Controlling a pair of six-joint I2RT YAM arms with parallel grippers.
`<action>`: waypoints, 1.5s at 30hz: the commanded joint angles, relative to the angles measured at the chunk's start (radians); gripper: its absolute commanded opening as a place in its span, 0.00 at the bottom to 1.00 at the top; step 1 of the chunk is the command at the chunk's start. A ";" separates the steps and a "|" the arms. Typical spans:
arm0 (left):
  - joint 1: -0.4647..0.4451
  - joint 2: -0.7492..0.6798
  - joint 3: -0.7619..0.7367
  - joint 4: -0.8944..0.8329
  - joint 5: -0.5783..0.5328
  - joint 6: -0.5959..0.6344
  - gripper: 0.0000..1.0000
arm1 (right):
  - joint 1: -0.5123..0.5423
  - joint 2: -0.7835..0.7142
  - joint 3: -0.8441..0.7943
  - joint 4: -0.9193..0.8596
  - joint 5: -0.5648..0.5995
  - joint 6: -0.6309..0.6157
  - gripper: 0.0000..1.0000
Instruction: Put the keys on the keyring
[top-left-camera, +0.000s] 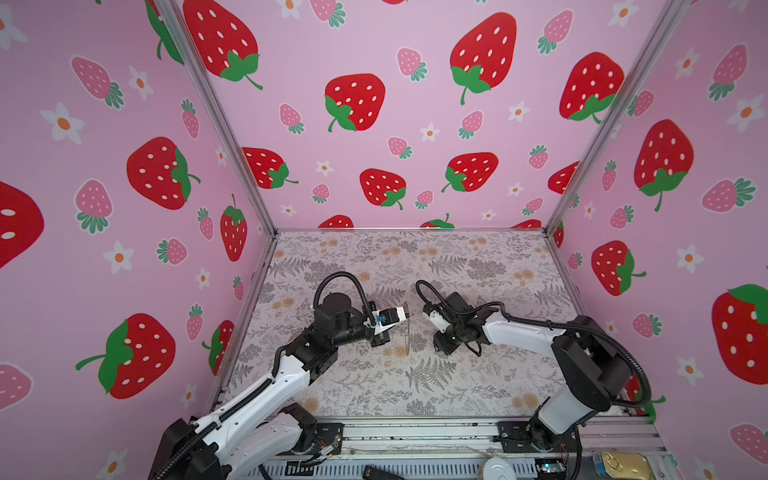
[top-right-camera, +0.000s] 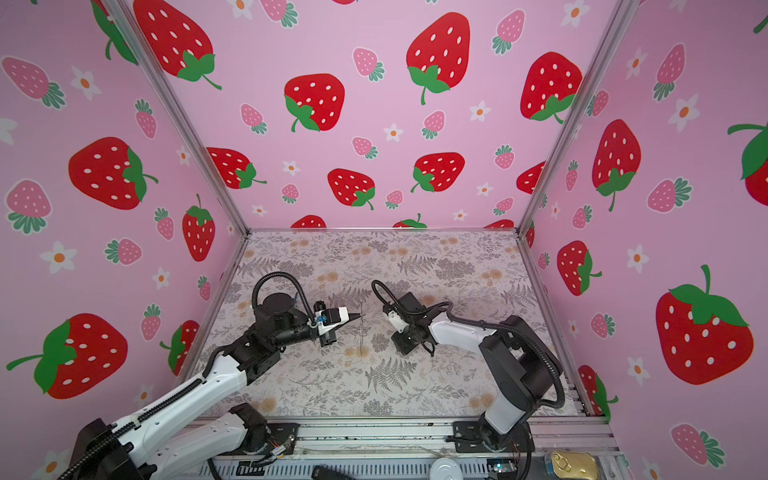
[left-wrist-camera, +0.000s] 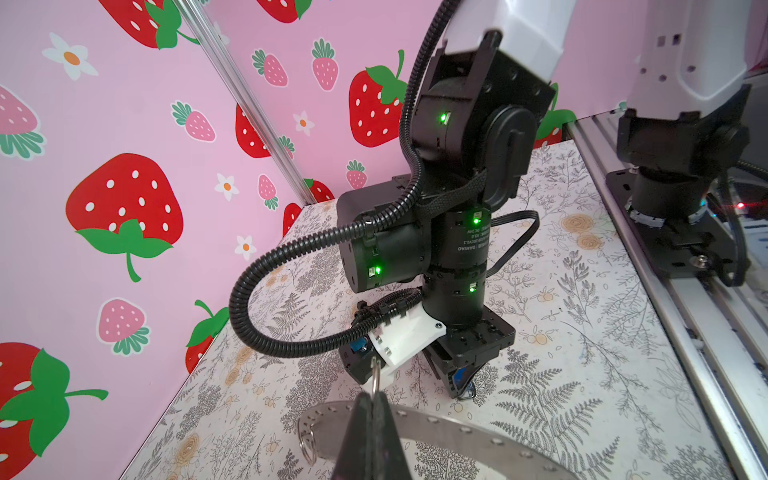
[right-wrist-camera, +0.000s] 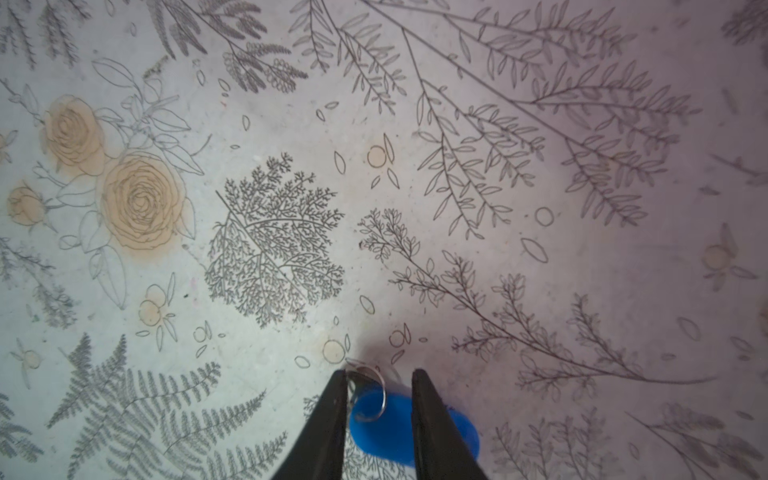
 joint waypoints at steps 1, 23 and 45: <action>0.006 0.002 0.021 0.043 0.029 -0.002 0.00 | 0.008 0.019 -0.006 -0.038 -0.008 0.011 0.24; 0.006 0.015 0.017 0.068 0.031 -0.018 0.00 | 0.029 -0.080 0.007 -0.014 -0.004 0.000 0.12; 0.005 0.020 0.017 0.076 0.035 -0.025 0.00 | 0.043 -0.082 -0.048 -0.026 -0.016 -0.012 0.24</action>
